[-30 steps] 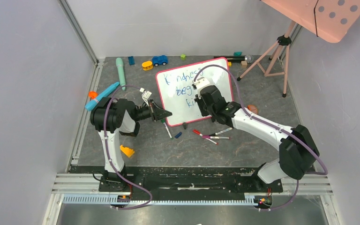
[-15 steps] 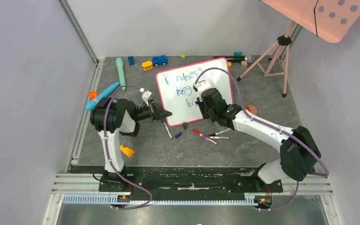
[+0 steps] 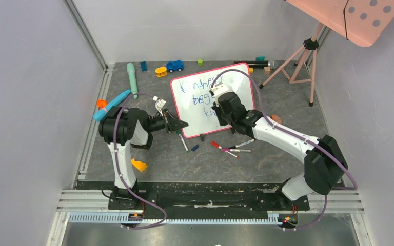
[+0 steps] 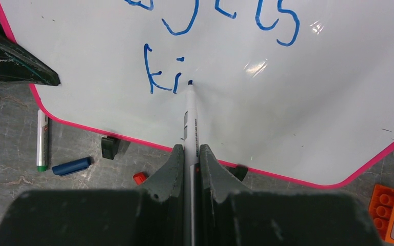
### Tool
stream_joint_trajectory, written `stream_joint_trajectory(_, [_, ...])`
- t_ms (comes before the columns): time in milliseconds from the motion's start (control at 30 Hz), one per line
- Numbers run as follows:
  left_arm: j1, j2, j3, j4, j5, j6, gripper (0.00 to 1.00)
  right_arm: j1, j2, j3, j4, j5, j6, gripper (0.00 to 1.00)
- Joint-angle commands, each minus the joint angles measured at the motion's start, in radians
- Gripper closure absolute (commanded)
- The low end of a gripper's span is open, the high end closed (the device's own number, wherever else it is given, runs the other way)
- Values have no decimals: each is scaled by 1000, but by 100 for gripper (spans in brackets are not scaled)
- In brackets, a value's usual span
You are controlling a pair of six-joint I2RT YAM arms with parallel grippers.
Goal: Write a sentence on the whiteboard
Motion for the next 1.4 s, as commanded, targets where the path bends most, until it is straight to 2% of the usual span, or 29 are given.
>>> stream_joint_trajectory(0, [23, 55, -2, 27, -110, 141, 97, -9, 16, 47, 24, 67, -13, 100])
stream_joint_trajectory(267, [23, 57, -3, 27, -110, 141, 97, -27, 3, 39, 10, 93, -20, 100])
stream_joint_trajectory(1133, [22, 55, -3, 27, -115, 143, 97, -31, -56, -105, 19, 30, 18, 100])
stream_joint_trajectory(1367, [22, 57, -4, 27, -116, 142, 97, -32, -70, -73, 7, 29, 14, 100])
